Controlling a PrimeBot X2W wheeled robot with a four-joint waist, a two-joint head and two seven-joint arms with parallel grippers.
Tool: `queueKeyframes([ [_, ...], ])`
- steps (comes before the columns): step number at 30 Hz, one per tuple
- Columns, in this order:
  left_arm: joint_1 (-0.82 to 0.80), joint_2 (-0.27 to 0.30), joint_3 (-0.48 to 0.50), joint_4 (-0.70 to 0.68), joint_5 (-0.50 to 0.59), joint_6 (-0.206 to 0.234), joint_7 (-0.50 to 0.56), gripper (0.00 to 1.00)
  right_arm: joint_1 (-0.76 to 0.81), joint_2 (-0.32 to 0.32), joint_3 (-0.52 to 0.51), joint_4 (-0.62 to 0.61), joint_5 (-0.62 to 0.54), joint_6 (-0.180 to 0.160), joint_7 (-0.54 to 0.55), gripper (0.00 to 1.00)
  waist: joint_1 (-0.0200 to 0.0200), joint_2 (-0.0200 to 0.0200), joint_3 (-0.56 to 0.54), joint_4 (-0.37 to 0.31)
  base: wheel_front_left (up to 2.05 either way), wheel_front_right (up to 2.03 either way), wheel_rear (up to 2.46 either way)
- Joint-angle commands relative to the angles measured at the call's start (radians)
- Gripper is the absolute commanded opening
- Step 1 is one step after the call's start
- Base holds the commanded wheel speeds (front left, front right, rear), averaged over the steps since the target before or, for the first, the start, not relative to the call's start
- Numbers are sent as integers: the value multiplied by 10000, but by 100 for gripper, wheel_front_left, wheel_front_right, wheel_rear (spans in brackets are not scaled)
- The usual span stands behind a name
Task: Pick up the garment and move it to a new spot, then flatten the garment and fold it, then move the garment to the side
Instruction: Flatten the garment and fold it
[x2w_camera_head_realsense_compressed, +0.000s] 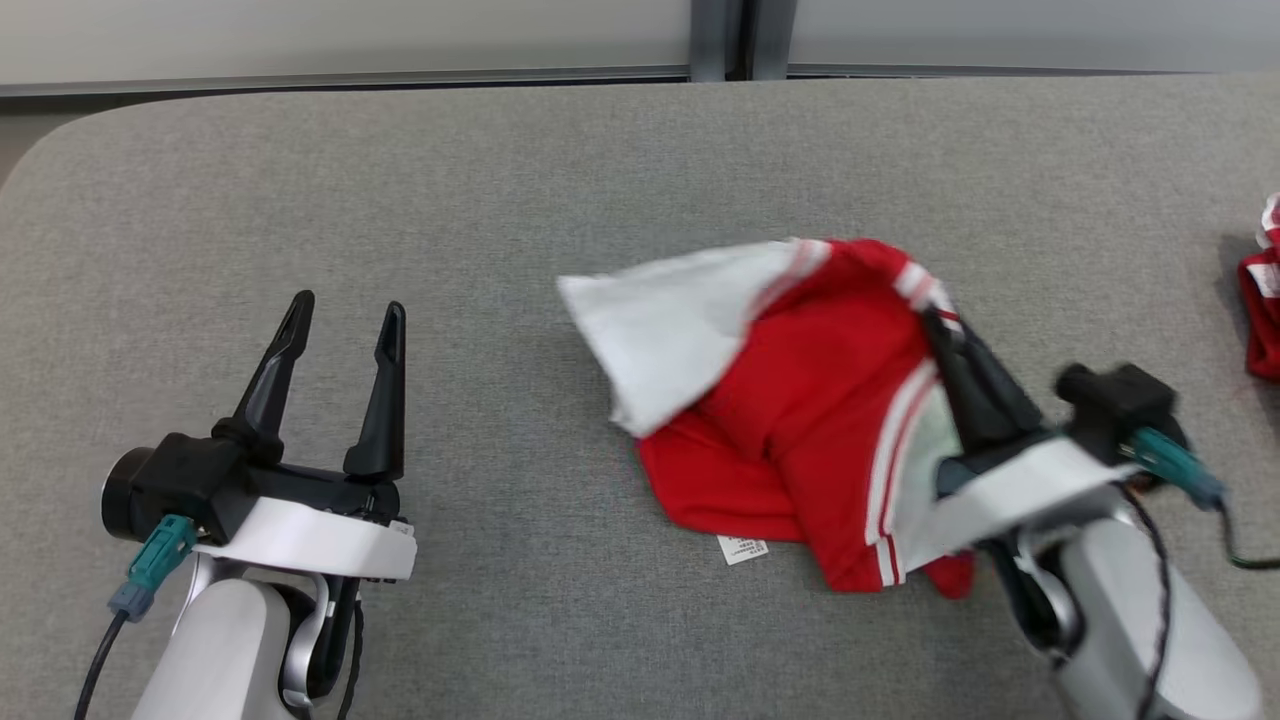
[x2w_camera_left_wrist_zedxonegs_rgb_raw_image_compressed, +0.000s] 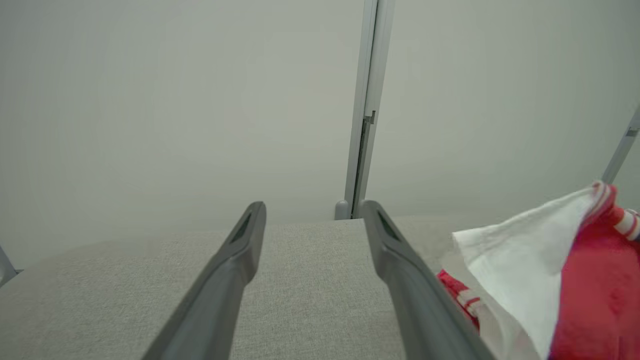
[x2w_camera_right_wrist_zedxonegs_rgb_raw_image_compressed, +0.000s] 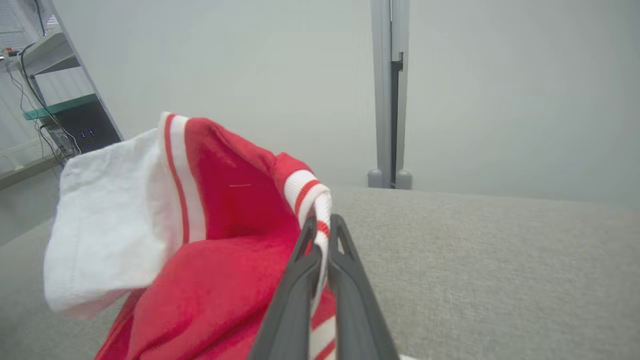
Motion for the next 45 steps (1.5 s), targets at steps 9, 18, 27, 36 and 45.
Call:
queueKeyframes([
  [9,34,104,92,-68,141,-71,-11,100,3140,714,-3824,-1636,-250,-4,896,0,0,0,204,-274,0,0,0],
  [18,70,148,124,-34,110,-5,-12,100,3587,1125,-4467,-1158,-132,-4,985,100,0,0,195,-329,0,0,0],
  [27,693,185,310,-121,-51,235,-11,100,3610,624,-3490,-3224,-996,-4,494,100,0,0,-480,-373,0,0,0],
  [36,1551,209,277,-192,-152,440,95,100,4076,245,-3012,-4554,-1425,-4,1360,100,0,0,-1383,-400,0,0,0],
  [45,2398,255,132,-496,-191,615,388,100,4745,397,-3036,-5009,-1223,-4,1784,100,0,0,-1857,-402,0,0,0],
])
